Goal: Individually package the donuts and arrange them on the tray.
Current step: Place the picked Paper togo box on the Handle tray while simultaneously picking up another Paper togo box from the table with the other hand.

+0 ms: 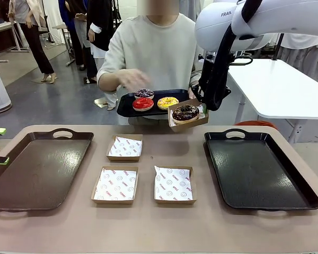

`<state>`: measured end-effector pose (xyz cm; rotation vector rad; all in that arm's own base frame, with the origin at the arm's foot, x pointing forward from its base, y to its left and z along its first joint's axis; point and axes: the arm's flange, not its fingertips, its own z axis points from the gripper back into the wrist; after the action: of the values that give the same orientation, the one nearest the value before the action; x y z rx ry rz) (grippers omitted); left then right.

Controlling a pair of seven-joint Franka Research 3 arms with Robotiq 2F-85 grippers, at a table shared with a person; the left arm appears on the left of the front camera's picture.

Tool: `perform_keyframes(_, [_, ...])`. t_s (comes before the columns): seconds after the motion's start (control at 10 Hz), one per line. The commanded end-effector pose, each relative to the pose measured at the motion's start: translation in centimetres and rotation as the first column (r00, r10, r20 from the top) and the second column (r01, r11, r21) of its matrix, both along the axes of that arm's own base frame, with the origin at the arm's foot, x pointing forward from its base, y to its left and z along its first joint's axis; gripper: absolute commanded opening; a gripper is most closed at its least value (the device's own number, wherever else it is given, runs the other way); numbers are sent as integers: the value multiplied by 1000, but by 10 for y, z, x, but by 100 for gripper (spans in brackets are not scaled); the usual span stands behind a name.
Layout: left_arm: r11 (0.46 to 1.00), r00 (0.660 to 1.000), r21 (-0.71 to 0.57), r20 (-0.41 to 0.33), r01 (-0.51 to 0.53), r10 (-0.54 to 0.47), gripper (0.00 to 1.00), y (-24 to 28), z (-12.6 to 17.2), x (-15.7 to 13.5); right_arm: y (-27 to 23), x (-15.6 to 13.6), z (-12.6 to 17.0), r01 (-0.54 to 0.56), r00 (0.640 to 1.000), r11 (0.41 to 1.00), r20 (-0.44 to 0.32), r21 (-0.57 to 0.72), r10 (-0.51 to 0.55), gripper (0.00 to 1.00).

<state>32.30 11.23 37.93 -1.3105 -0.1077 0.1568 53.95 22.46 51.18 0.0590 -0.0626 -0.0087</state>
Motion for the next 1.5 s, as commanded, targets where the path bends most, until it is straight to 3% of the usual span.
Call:
perform_keyframes(0.0, [1000, 1000, -11, 5, -1, 1, 100, 1, 2, 0, -1, 0, -2, 3, 1000, 1000, 0, 0, -3, 0])
perform_keyframes(0.7, [1000, 1000, 0, 0, 0, 0, 100, 0, 0, 0, 0, 0, 0, 0, 1000, 1000, 0, 0, 0, 1])
perform_keyframes(1.0, [965, 996, 249, -14, 85, -84, 100, -24, 54, 38, -57, -27, 14, -25, 1000, 999, -8, 22, 25, 1])
perform_keyframes(1.2, [900, 989, 409, -70, 150, -133, 100, -60, 101, 70, -117, -42, 9, 27, 1000, 998, -18, 61, -26, 1])
perform_keyframes(1.4, [801, 978, 560, -127, 210, -168, 100, -106, 129, 95, -168, -52, -3, 58, 998, 995, -14, 77, -57, 1])
